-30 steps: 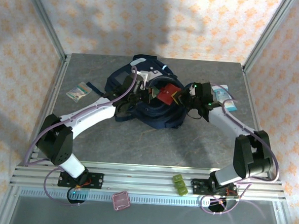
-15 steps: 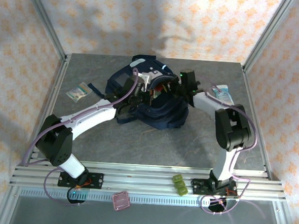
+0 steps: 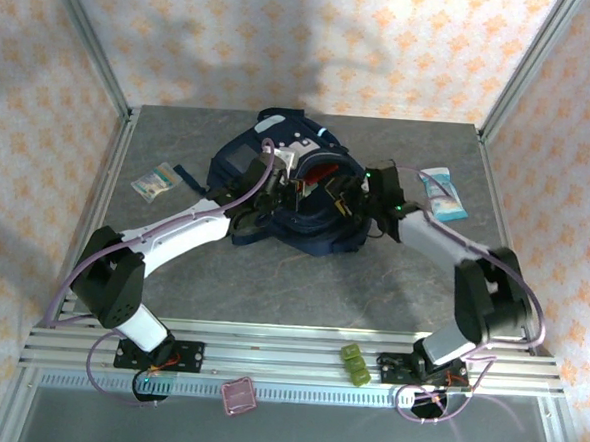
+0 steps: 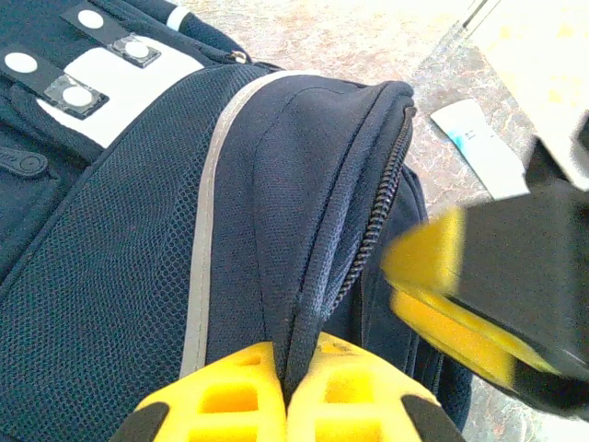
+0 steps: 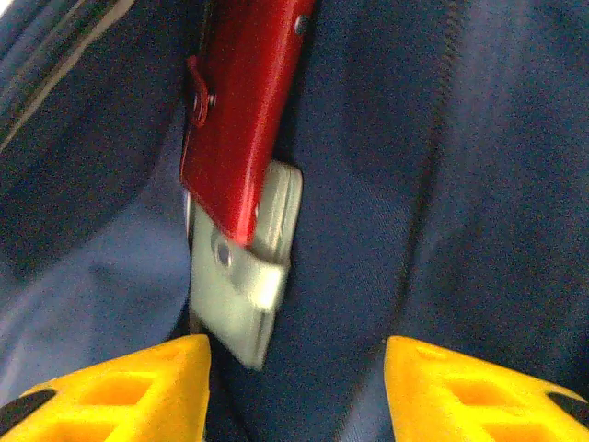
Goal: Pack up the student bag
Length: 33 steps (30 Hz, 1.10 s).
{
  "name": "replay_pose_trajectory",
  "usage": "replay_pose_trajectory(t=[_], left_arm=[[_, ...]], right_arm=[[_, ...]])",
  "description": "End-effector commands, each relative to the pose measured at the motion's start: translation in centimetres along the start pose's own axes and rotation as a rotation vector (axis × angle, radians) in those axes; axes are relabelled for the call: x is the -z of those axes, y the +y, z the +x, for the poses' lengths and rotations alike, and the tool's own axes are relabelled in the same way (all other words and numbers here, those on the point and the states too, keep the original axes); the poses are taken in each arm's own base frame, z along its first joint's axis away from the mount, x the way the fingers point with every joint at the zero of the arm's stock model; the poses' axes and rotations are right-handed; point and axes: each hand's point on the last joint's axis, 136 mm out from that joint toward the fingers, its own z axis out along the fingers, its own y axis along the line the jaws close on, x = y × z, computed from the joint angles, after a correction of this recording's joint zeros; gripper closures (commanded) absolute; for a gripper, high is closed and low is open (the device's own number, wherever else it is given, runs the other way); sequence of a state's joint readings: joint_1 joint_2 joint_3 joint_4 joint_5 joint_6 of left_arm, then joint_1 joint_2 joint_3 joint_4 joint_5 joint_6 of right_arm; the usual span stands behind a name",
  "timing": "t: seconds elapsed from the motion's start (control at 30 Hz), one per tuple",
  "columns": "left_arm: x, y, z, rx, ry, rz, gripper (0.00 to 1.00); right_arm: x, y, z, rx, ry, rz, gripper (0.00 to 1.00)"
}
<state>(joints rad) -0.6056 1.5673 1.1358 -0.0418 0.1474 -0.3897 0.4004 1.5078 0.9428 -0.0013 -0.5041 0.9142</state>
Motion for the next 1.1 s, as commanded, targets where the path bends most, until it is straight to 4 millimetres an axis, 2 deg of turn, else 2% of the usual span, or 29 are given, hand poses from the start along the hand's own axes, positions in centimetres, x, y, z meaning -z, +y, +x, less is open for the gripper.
replay_pose_trajectory(t=[0.0, 0.03, 0.07, 0.17, 0.23, 0.37, 0.43, 0.53, 0.63, 0.73, 0.8, 0.9, 0.97, 1.07], left_arm=[[0.8, -2.6, -2.5, 0.031, -0.096, 0.110, 0.81], [0.8, -3.0, -2.4, 0.033, -0.089, 0.125, 0.69], [1.0, -3.4, -2.3, 0.031, -0.089, 0.135, 0.63], [1.8, -3.5, -2.3, 0.039, -0.113, 0.133, 0.54], [2.5, -2.9, -2.3, 0.053, -0.140, 0.118, 0.42], [2.9, -0.2, -1.6, 0.082, -0.148, 0.028, 0.34], [2.6, 2.2, -1.1, 0.130, -0.137, -0.027, 0.32], [1.7, 6.2, -0.2, 0.228, -0.106, -0.065, 0.32], [0.3, 8.8, 0.7, 0.282, -0.056, -0.081, 0.32], [-1.1, 9.1, 1.1, 0.270, -0.015, -0.069, 0.32], [-2.1, 8.6, 1.2, 0.257, 0.009, -0.040, 0.32], [-3.6, 8.6, 1.6, 0.253, 0.040, -0.032, 0.37], [-4.5, 8.4, 2.0, 0.255, 0.064, -0.011, 0.43], [-5.3, 7.5, 2.5, 0.273, 0.088, 0.049, 0.63]], right_arm=[[2.7, -2.2, -0.3, 0.068, -0.078, 0.084, 0.48], [3.4, -2.5, -0.3, 0.072, -0.095, 0.090, 0.48], [4.0, -2.7, -0.3, 0.072, -0.112, 0.095, 0.46], [5.0, -3.4, -0.4, 0.068, -0.150, 0.106, 0.46], [5.3, -3.6, -0.6, 0.067, -0.170, 0.112, 0.45], [4.8, -3.1, -0.5, 0.079, -0.149, 0.091, 0.42], [4.0, -3.1, -0.3, 0.080, -0.125, 0.088, 0.42], [3.2, -3.6, -0.1, 0.079, -0.110, 0.100, 0.42], [2.6, -4.6, 0.0, 0.070, -0.106, 0.121, 0.42], [2.1, -5.8, 0.2, 0.060, -0.107, 0.151, 0.42], [2.0, -6.9, 0.3, 0.049, -0.112, 0.175, 0.42], [1.6, -8.2, 0.5, 0.036, -0.108, 0.208, 0.42], [1.4, -8.9, 0.6, 0.028, -0.108, 0.226, 0.42], [1.0, -10.3, 0.7, 0.019, -0.109, 0.262, 0.42]])
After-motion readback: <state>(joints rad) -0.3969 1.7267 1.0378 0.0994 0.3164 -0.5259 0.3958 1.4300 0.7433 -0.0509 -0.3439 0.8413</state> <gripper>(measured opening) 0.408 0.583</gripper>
